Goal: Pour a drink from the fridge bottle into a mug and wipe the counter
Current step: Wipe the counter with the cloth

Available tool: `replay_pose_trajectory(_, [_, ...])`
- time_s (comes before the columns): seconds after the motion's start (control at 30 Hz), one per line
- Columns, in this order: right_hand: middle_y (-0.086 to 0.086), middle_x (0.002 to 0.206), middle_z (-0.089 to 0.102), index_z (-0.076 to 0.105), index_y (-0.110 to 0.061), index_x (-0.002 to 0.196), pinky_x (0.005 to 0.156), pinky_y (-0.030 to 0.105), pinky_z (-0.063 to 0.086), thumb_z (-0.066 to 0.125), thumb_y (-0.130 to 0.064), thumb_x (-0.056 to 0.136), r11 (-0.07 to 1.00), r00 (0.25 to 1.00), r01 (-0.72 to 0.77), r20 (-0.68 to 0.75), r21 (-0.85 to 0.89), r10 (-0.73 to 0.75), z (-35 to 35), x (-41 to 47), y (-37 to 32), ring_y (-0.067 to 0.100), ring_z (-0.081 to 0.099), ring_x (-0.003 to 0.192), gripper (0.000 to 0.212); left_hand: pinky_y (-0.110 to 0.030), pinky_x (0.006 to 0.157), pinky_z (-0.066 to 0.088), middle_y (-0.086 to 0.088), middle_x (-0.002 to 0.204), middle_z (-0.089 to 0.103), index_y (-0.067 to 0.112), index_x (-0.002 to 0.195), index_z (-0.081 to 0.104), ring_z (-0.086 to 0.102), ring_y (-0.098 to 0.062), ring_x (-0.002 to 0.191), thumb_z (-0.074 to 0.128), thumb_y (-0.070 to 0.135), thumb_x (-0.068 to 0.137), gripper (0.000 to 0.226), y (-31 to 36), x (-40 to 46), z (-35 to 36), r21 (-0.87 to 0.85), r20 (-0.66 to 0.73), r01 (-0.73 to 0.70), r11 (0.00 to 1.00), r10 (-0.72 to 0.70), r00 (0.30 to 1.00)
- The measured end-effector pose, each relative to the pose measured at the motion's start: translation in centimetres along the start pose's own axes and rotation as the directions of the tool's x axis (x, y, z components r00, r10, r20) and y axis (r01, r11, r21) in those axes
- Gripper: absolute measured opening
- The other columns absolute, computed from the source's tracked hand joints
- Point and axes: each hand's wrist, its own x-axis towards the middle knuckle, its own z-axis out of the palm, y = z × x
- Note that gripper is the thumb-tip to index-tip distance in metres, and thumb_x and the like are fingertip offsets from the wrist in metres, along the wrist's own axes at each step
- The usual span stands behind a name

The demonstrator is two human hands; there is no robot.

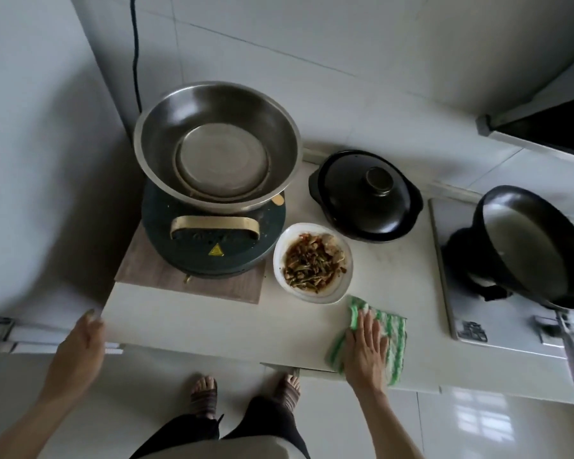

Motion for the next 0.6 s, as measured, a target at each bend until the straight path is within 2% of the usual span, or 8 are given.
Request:
replay_pose_trajectory(0.1, [-0.003, 0.168, -0.012, -0.010, -0.028, 0.158, 0.126, 0.045, -0.008, 0.011, -0.039, 0.107, 0.995, 0.991, -0.099, -0.086, 0.014, 0.100, 1.9, -1.3, -4.8, 0.017, -0.020, 0.153, 0.056, -0.060, 0.090, 0.045, -0.034, 0.125, 0.059, 0.014, 0.137, 0.041, 0.058, -0.053, 0.108, 0.024, 0.057, 0.094, 0.063, 0.2, 0.4, 0.0, 0.050, -0.034, -0.007, 0.999, 0.009, 0.999])
replay_pose_trajectory(0.17, [-0.004, 0.168, -0.012, -0.005, -0.027, 0.160, 0.125, 0.046, -0.010, 0.009, -0.042, 0.106, 0.999, 0.997, 0.039, -0.071, -0.003, -0.039, 3.8, -3.0, -8.6, 0.018, -0.021, 0.153, 0.057, -0.060, 0.086, 0.047, -0.032, 0.120, 0.060, 0.017, 0.129, 0.041, 0.060, -0.051, 0.103, 0.024, 0.061, 0.092, 0.060, 0.3, 0.7, 0.3, 0.066, -0.034, -0.028, 0.997, 0.030, 0.999])
replay_pose_trajectory(0.3, [-0.001, 0.170, 0.005, 0.010, -0.023, 0.162, 0.124, 0.048, 0.000, 0.015, -0.042, 0.109, 0.935, 0.934, 0.353, -0.041, -0.041, -0.355, 6.5, -4.9, -12.5, 0.022, -0.005, 0.156, 0.056, -0.065, 0.095, 0.045, -0.028, 0.133, 0.055, 0.017, 0.141, 0.033, 0.055, -0.051, 0.117, 0.026, 0.061, 0.094, 0.065, 1.5, 1.0, 1.7, 0.128, -0.031, -0.100, 0.987, 0.105, 0.994])
replay_pose_trajectory(0.37, [-0.003, 0.169, 0.011, 0.015, -0.025, 0.162, 0.124, 0.048, 0.008, 0.020, -0.041, 0.111, 0.863, 0.862, 0.505, -0.028, -0.028, -0.506, 5.7, -4.4, -10.0, 0.021, 0.002, 0.156, 0.054, -0.066, 0.099, 0.043, -0.025, 0.135, 0.056, 0.017, 0.141, 0.035, 0.052, -0.053, 0.119, 0.030, 0.052, 0.097, 0.056, 2.4, 0.6, 2.4, 0.174, -0.021, -0.132, 0.976, 0.138, 0.990])
replay_pose_trajectory(0.43, [-0.004, 0.168, 0.017, 0.021, -0.026, 0.161, 0.124, 0.050, 0.016, 0.022, -0.040, 0.111, 0.817, 0.818, 0.574, -0.004, -0.047, -0.575, 3.7, -3.4, -4.7, 0.021, 0.009, 0.156, 0.052, -0.067, 0.104, 0.038, -0.028, 0.142, 0.048, 0.008, 0.141, 0.034, 0.047, -0.057, 0.123, 0.031, 0.047, 0.095, 0.061, 3.0, 0.5, 3.1, 0.221, -0.016, -0.140, 0.965, 0.147, 0.989])
replay_pose_trajectory(0.5, [-0.003, 0.167, 0.020, 0.025, -0.025, 0.159, 0.123, 0.053, 0.019, 0.022, -0.039, 0.109, 0.890, 0.889, 0.453, -0.053, -0.062, -0.456, 1.2, -2.1, 1.7, 0.023, 0.012, 0.156, 0.052, -0.068, 0.103, 0.037, -0.034, 0.141, 0.043, -0.001, 0.137, 0.034, 0.046, -0.060, 0.119, 0.031, 0.046, 0.092, 0.065, 3.4, 0.3, 4.0, 0.255, -0.028, -0.135, 0.957, 0.147, 0.989])
replay_pose_trajectory(0.57, [-0.001, 0.167, 0.015, 0.020, -0.024, 0.159, 0.124, 0.053, 0.014, 0.017, -0.042, 0.106, 0.992, 0.986, 0.127, -0.108, -0.008, -0.127, -0.9, -0.8, 6.7, 0.022, 0.007, 0.156, 0.056, -0.065, 0.107, 0.032, -0.035, 0.145, 0.038, -0.005, 0.139, 0.033, 0.042, -0.057, 0.126, 0.033, 0.042, 0.094, 0.065, 3.8, 0.0, 4.4, 0.246, -0.020, -0.123, 0.961, 0.132, 0.991])
replay_pose_trajectory(0.6, [-0.001, 0.168, 0.013, 0.016, -0.025, 0.159, 0.125, 0.051, 0.010, 0.013, -0.044, 0.104, 0.996, 0.987, -0.075, -0.137, 0.041, 0.080, -1.4, -0.2, 7.8, 0.021, 0.006, 0.156, 0.059, -0.062, 0.112, 0.028, -0.034, 0.150, 0.034, -0.006, 0.144, 0.030, 0.037, -0.053, 0.134, 0.036, 0.038, 0.097, 0.064, 4.0, 0.0, 4.5, 0.235, -0.007, -0.118, 0.965, 0.123, 0.992])
